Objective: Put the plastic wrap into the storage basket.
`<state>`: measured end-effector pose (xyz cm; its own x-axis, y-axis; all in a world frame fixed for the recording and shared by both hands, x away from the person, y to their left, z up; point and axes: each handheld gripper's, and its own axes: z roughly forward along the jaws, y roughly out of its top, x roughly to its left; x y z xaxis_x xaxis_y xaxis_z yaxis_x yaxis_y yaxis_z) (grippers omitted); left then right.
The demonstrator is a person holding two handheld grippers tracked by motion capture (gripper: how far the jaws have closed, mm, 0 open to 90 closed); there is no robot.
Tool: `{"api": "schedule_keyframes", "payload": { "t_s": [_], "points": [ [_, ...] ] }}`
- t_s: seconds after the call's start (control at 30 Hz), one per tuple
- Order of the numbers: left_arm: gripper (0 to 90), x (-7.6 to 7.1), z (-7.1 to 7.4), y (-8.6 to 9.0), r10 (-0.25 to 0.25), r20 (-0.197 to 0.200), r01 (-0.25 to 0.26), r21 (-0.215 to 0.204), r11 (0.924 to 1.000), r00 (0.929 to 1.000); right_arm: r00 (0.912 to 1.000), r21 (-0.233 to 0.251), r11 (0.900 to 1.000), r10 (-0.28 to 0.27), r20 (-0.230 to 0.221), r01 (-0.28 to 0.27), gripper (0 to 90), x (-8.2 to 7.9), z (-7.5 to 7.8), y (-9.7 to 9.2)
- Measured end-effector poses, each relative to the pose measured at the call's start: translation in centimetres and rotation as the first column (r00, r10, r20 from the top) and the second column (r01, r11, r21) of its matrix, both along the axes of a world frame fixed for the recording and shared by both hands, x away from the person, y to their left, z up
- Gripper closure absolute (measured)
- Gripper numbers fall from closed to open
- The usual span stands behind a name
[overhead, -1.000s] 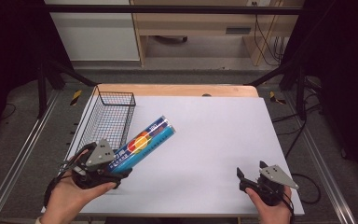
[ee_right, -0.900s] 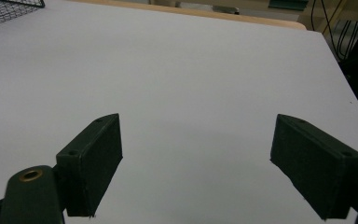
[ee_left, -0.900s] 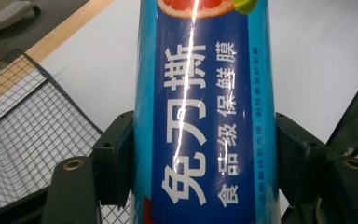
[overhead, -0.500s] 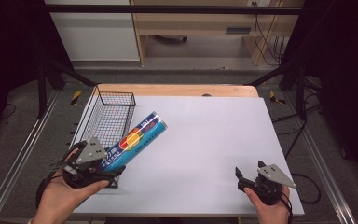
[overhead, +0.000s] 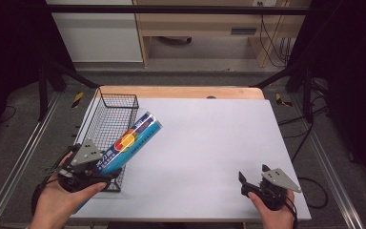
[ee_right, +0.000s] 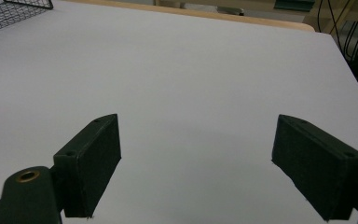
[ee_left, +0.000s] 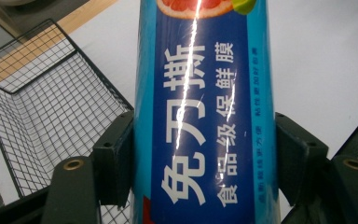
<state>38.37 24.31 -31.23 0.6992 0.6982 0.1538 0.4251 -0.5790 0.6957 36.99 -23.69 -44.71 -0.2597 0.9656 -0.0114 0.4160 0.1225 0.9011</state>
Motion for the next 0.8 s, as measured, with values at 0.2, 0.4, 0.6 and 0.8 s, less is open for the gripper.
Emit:
{"api": "schedule_keyframes", "payload": {
  "t_s": [0.2,0.4,0.6,0.8],
  "points": [
    [32.2,0.0,0.1,0.7,0.044,-0.019,-0.044,0.009,0.9990,0.9989,1.0000,0.008,1.0000,0.001,0.001,-0.001,14.7,-0.1,0.1,-0.1],
    [32.2,0.3,0.2,1.2,0.079,-0.024,-0.079,0.013,0.9968,0.9966,1.0000,0.016,0.9999,0.003,0.003,-0.003,14.7,-0.2,0.2,-0.2],
    [32.2,0.3,0.2,1.5,0.110,-0.033,-0.109,0.018,0.9938,0.9934,0.9999,0.019,0.9997,0.015,0.003,-0.015,14.7,-0.2,0.2,-0.2],
    [32.2,0.2,0.5,1.9,0.125,-0.021,-0.125,0.039,0.9915,0.9919,0.9997,0.023,0.9995,0.022,0.007,-0.022,15.2,-0.2,0.2,0.1]
  ]
}}
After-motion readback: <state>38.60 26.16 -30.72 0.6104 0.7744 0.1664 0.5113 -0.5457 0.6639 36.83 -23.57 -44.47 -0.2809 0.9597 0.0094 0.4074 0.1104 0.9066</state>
